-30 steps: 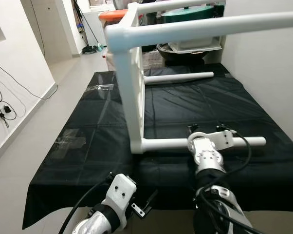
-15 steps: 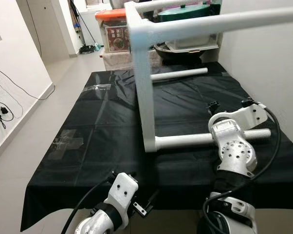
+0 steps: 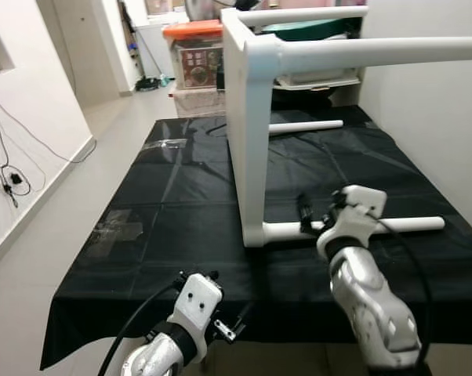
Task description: Building children table
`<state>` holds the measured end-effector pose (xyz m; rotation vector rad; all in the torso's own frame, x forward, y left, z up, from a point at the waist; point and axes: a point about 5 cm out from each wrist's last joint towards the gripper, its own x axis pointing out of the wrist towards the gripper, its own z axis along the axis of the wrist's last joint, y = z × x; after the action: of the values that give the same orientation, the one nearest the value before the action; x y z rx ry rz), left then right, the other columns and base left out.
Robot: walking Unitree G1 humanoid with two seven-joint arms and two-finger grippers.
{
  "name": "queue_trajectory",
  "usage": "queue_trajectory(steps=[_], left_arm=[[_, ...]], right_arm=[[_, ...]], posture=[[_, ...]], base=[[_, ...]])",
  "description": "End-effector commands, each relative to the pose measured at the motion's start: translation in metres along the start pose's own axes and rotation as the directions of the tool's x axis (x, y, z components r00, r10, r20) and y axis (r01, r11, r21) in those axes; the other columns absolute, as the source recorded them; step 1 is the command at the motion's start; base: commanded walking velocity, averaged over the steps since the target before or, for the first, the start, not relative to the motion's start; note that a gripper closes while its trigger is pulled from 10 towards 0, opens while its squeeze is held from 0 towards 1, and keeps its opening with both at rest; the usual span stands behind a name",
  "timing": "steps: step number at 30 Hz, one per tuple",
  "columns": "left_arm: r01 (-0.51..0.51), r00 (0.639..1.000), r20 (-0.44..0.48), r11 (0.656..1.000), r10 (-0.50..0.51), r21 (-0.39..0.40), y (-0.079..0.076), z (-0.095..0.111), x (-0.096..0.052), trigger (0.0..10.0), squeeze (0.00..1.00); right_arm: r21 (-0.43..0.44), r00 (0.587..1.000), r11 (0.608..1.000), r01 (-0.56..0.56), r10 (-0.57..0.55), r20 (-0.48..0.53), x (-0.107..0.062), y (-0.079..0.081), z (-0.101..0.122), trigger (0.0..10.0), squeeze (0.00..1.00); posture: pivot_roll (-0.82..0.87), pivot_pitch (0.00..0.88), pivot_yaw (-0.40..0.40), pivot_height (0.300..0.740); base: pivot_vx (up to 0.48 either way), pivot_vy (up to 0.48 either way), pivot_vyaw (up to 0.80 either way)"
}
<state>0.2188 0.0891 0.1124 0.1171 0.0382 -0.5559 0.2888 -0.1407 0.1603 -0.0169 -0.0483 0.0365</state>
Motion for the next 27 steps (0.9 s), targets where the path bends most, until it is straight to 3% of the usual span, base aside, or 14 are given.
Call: queue_trajectory(steps=[1, 9, 16, 20, 27], left_arm=[[-0.031, 1.000, -0.005, 0.999, 0.031, -0.019, 0.005, -0.002, 0.001, 10.0, 0.00], [-0.074, 0.997, -0.005, 0.994, 0.074, -0.082, 0.010, -0.004, 0.005, 10.0, 0.00], [-0.097, 0.995, -0.004, 0.988, 0.097, -0.116, 0.013, -0.005, 0.006, 10.0, 0.00], [-0.114, 0.993, 0.002, 0.981, 0.115, -0.157, 0.015, -0.004, 0.007, 10.0, 0.00], [-0.122, 0.992, 0.013, 0.979, 0.126, -0.161, 0.017, -0.002, 0.009, 10.0, 0.00]], right_arm=[[-0.054, 0.999, 0.998, -0.032, 0.034, 0.027, -0.003, 0.006, -0.003, 10.0, 0.00], [-0.146, 0.994, 0.985, -0.097, 0.105, 0.044, -0.012, 0.010, -0.010, 10.0, 0.00], [-0.178, 0.991, 0.977, -0.114, 0.125, 0.051, -0.015, 0.008, -0.016, 10.0, 0.00], [-0.158, 0.994, 0.984, -0.087, 0.096, 0.052, -0.012, 0.005, -0.016, 10.0, 0.00], [-0.224, 0.996, 0.974, 0.021, -0.001, 0.088, -0.004, 0.001, -0.011, 10.0, 0.00]], posture=[[0.12, 0.000, 0.004, 0.740], [0.12, 0.000, -0.002, 0.740], [0.11, 0.000, -0.006, 0.740], [0.11, 0.000, -0.008, 0.740], [0.11, 0.000, -0.010, 0.740]], base=[[0.307, -0.364, 0.00], [0.329, -0.344, 0.00], [0.373, -0.296, 0.00], [0.233, 0.000, 0.00], [0.000, 0.000, 0.00]])
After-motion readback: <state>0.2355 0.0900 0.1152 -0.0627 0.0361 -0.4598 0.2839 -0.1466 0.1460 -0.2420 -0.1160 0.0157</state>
